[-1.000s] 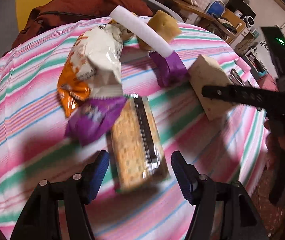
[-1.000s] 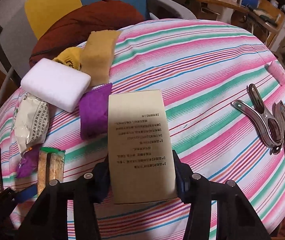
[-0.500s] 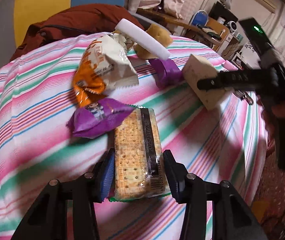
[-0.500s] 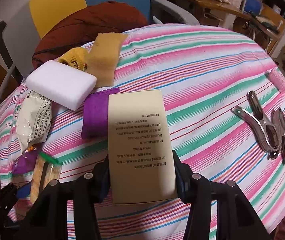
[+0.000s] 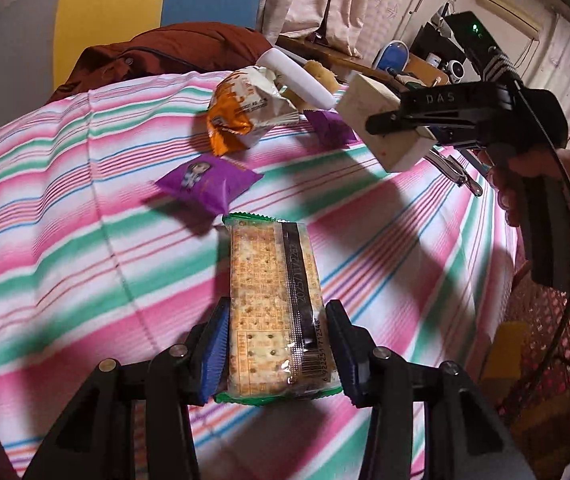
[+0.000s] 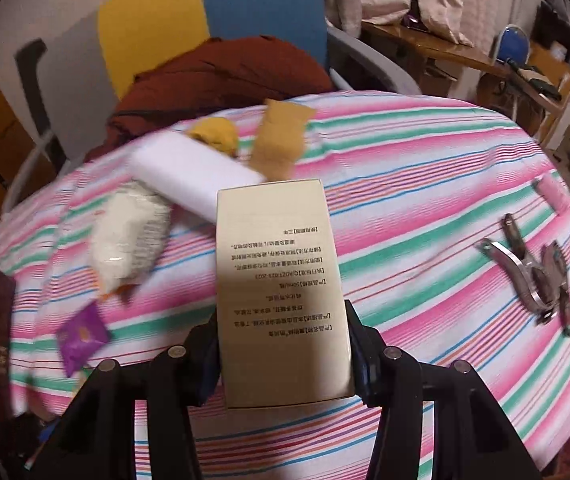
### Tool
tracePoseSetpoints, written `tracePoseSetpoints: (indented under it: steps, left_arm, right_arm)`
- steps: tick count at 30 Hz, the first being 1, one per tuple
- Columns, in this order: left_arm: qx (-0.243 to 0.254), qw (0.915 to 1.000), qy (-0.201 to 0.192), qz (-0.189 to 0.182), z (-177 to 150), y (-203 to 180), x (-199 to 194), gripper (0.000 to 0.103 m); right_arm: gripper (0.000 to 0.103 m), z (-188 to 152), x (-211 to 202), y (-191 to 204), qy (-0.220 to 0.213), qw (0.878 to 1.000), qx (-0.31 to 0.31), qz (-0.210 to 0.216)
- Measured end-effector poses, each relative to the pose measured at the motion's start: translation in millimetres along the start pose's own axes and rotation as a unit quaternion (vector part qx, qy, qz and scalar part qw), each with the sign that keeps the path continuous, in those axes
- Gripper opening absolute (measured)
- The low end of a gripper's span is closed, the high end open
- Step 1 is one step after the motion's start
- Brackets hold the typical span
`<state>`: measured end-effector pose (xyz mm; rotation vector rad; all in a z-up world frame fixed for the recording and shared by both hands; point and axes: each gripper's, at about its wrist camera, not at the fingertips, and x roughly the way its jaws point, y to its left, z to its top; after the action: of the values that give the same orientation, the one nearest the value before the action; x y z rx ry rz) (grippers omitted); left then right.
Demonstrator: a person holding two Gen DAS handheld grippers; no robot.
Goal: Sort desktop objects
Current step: 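Grasp the beige box with the right tool while the left grasps the cracker pack, then carry beige box and cracker pack into the gold tray and release both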
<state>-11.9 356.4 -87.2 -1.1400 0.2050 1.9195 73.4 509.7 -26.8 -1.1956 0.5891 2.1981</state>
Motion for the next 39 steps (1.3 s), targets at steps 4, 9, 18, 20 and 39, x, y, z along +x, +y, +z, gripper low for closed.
tracePoseSetpoints:
  steps: [4, 9, 18, 20, 39]
  left_arm:
    - [-0.007, 1.0000, 0.001, 0.003, -12.2, 3.2, -12.5, 0.047]
    - [-0.015, 0.9999, -0.001, -0.006, -31.5, 6.0, -33.0, 0.047]
    - [-0.023, 0.9993, -0.002, -0.028, -61.9, 15.7, -63.5, 0.047]
    - [-0.029, 0.9990, -0.005, -0.035, -65.7, 20.2, -71.1, 0.047]
    - [-0.122, 0.9873, -0.097, -0.032, -72.0, 85.9, -168.0, 0.047]
  right_arm:
    - [0.052, -14.1, -3.7, 27.8, 0.002, 0.999, 0.001, 0.050]
    - [0.051, -32.2, -10.7, 56.5, 0.008, 0.996, -0.010, 0.087]
    - [0.050, -68.7, -26.4, 97.2, 0.019, 0.993, -0.036, 0.106]
    - [0.050, -77.2, -29.2, 102.5, 0.017, 0.993, -0.032, 0.111]
    - [0.050, -109.5, -64.3, 202.8, 0.015, 0.982, -0.053, 0.179]
